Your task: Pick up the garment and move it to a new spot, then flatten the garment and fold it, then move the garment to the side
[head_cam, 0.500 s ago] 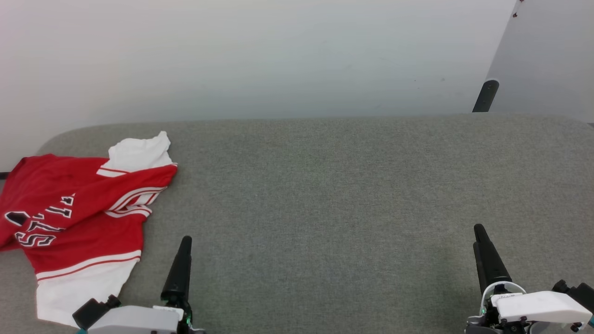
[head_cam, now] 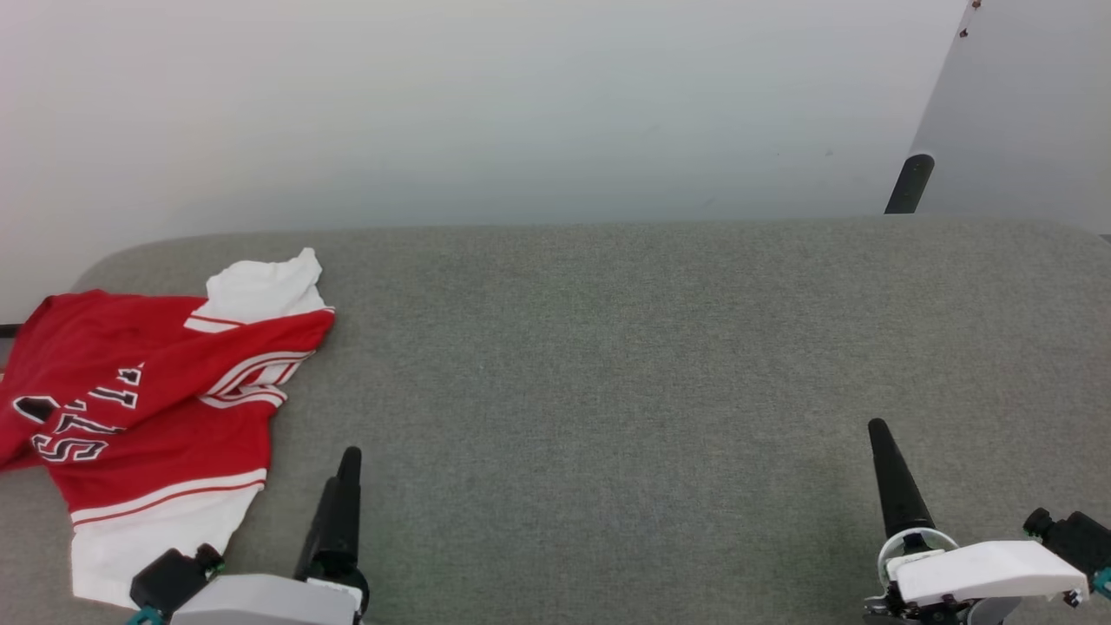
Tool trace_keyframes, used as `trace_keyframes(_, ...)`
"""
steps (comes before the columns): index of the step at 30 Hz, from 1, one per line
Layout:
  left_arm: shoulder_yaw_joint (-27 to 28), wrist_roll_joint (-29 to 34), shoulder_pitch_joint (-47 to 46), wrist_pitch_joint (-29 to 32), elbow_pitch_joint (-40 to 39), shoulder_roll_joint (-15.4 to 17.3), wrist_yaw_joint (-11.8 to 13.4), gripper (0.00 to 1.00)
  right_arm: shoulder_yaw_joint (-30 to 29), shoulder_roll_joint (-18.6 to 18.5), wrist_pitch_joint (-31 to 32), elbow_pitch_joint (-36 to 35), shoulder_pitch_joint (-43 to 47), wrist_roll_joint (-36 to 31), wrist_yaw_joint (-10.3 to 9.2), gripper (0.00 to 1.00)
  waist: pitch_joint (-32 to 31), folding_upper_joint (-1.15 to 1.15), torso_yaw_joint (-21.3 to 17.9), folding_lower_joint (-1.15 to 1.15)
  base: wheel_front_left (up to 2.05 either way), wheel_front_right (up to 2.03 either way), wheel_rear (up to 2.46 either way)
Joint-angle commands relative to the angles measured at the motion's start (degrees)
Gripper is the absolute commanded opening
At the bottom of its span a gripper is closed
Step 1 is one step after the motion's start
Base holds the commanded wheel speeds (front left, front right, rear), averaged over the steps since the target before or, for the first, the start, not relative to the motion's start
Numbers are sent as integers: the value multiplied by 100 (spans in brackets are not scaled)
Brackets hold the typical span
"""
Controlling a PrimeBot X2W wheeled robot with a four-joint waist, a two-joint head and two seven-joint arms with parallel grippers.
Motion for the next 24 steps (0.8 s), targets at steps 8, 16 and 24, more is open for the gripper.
trace_keyframes(8, 234, 1433, 13, -146, -168, -107, 33, 100, 40, 31, -147, 23, -110, -1048, 4, 100, -20, 0, 8, 0, 0, 0, 0)
trace_keyframes(16, 395, 2656, 90, -259, -290, -250, 54, 100, 3, 61, -261, 115, -120, -2140, 4, 100, -46, 0, 13, 0, 0, 0, 0)
trace_keyframes(24, 489, 3458, 97, -349, -323, -295, 24, 100, -4, 99, -353, 178, -118, -2922, 4, 100, -69, 0, 15, 0, 0, 0, 0)
